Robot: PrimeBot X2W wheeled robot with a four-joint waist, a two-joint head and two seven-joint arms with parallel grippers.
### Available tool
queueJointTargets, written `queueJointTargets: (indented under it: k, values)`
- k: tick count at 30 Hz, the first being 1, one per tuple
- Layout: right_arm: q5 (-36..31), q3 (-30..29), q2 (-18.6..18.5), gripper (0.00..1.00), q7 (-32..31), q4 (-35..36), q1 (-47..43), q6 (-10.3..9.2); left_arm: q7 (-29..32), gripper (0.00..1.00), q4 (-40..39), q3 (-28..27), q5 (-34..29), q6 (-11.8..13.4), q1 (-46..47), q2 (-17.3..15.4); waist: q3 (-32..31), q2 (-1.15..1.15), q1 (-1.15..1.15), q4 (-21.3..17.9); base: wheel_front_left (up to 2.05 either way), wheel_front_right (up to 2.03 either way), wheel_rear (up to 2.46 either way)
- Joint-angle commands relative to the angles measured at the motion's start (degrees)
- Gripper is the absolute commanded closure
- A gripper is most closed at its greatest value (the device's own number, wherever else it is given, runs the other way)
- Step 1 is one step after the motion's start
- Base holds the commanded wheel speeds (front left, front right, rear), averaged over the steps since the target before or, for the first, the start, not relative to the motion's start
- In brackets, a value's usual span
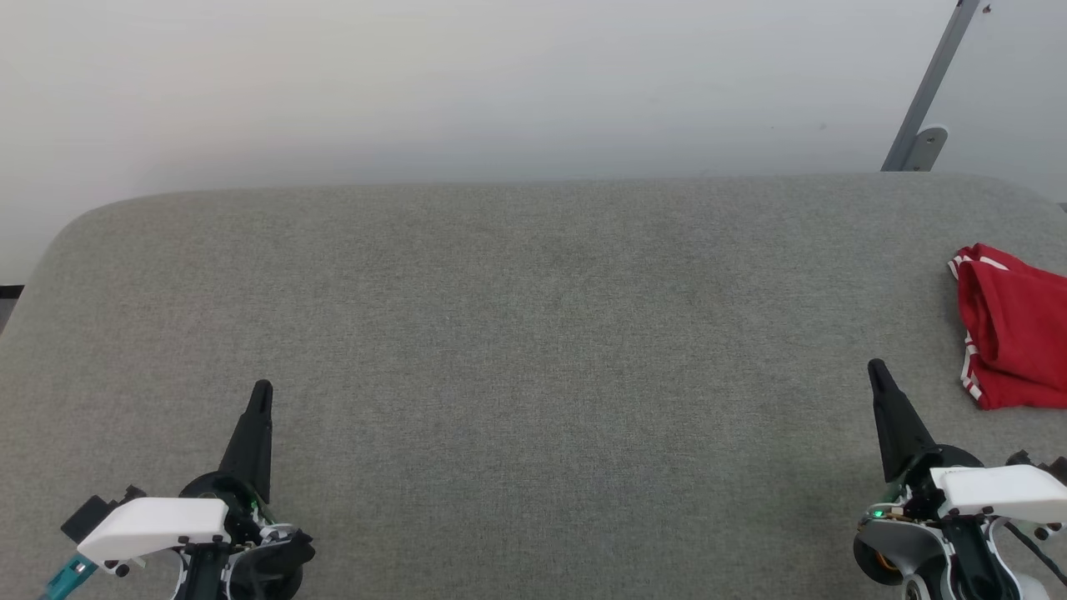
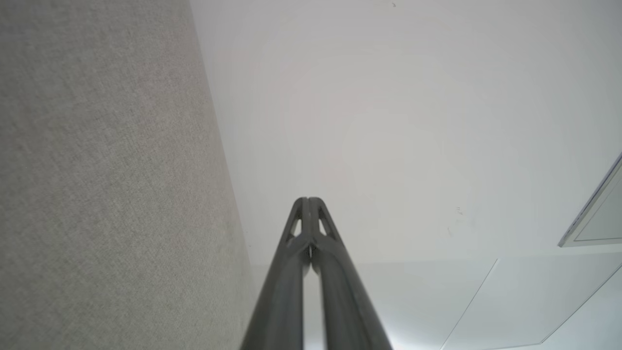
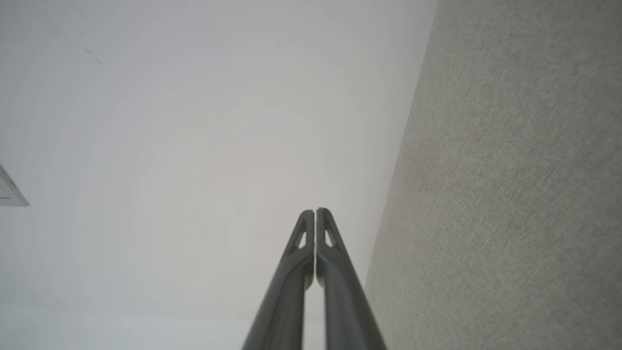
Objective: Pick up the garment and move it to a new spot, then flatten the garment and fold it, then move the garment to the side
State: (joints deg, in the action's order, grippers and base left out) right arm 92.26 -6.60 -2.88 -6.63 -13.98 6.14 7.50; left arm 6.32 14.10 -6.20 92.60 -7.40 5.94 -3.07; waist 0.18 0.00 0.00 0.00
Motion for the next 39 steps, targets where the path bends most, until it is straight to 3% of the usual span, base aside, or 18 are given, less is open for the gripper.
queueJointTargets:
  k: [1, 39]
  values:
    - [0.19, -0.02, 0.1, 1.0, -0.12, -0.13, 0.25, -0.02, 0.22, 1.0, 0.02, -0.19, 0.03, -0.16, 0.66, 0.07, 0.0, 0.0, 0.0, 0.0, 0.0, 0.0, 0.0]
    - [0.19, -0.03, 0.1, 1.0, -0.11, -0.12, 0.24, -0.02, 0.36, 1.0, 0.01, -0.31, -0.17, -0.16, 0.69, 0.16, 0.0, 0.0, 0.0, 0.0, 0.0, 0.0, 0.0]
